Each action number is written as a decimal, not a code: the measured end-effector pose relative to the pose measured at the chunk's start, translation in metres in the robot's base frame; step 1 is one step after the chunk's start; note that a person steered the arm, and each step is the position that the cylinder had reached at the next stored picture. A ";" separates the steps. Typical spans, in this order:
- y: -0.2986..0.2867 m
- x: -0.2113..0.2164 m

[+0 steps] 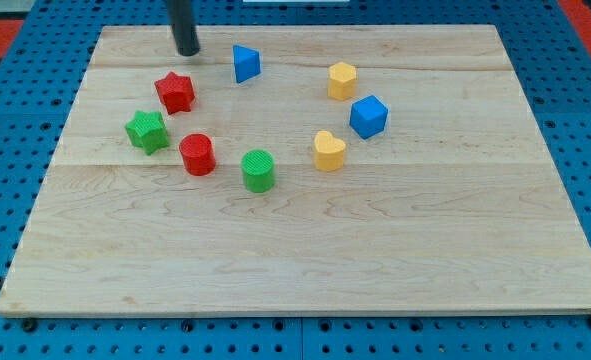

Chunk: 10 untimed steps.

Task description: Push the blue triangle towards the center

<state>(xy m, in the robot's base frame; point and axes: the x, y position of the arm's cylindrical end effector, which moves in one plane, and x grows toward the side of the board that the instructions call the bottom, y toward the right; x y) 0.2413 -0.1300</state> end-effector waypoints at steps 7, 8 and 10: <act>0.099 0.006; 0.099 0.006; 0.103 0.006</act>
